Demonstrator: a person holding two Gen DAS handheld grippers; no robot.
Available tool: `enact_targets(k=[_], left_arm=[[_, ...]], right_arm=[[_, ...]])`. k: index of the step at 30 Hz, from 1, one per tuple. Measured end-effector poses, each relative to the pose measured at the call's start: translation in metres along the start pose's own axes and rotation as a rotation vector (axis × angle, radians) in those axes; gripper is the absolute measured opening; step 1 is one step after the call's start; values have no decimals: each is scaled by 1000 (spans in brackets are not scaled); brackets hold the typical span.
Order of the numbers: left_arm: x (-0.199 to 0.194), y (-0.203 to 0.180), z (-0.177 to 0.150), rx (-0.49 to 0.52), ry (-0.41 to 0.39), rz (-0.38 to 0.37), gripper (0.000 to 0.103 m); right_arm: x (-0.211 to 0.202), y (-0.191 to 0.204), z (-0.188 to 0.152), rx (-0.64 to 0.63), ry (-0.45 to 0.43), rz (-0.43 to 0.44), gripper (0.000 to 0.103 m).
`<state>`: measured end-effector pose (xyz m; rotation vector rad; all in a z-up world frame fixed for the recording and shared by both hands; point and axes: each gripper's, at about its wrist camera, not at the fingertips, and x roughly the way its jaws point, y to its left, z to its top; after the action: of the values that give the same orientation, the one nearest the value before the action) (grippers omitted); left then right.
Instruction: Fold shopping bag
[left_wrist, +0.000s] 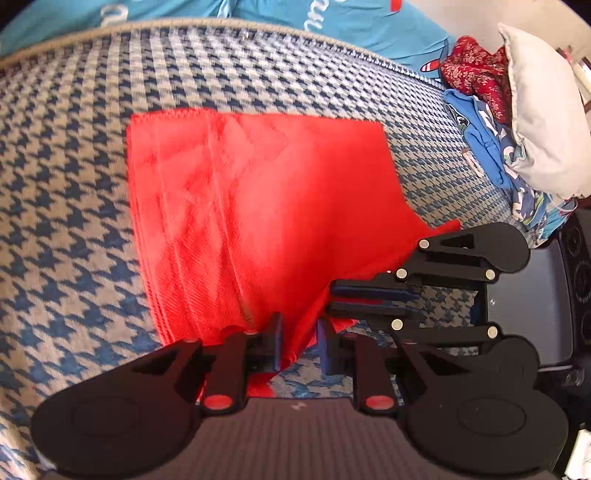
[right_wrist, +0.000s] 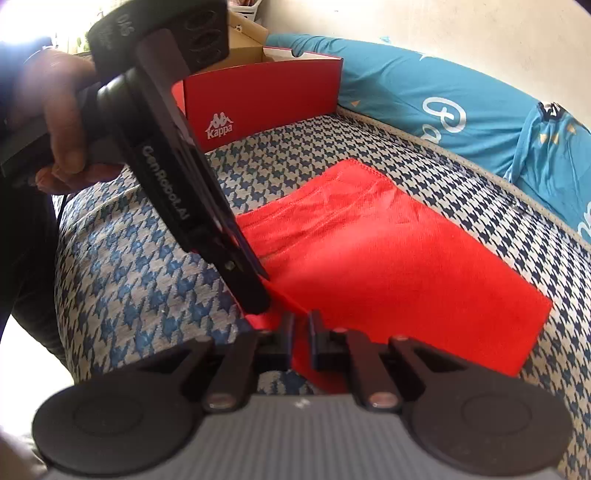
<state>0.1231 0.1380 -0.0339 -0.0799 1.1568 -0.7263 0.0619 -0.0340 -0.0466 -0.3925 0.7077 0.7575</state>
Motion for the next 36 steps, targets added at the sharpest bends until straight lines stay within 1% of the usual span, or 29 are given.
enact_targets(k=[2,6,7,11,12,14,18,19,22,23,31,34,35,36], left_arm=[[-5,-1,-4,26,-18,8,33],[-22,0,-15,71,-67,1,33],[-24,0,-15,79,-72,3,33],[-29,1,-18,117,-78,54,33],[-27,-1,-18,138,-79,53,33],[-23,-2,-15,145,-79,51,33],[-15,9,-10,60,-71,41,34],[-14,14,-8,25,-71,42,34],[-12,18,-9,9,-78,53,35],[-12,18,-10,4,-81,59,38],[-4,4,-14,-28,-124,189,40],[-3,-6,-22,-1,-159,272,42],[-6,-8,-24,9,-174,283,47],[-8,-9,-26,19,-189,294,55]], right_arm=[[0,-1,0,3,1,2,7],[1,-3,1,10,3,7,7],[1,-4,1,11,3,9,7],[2,-6,2,17,5,14,7],[2,-7,2,19,5,15,7],[3,-11,3,47,8,26,7],[3,-9,2,32,6,23,7],[3,-9,3,28,6,22,7],[2,-9,2,32,7,24,7],[2,-9,2,34,8,25,7],[3,-9,2,42,11,24,7],[4,-9,2,45,12,24,7],[4,-9,2,46,12,24,7],[4,-9,2,47,13,24,7]])
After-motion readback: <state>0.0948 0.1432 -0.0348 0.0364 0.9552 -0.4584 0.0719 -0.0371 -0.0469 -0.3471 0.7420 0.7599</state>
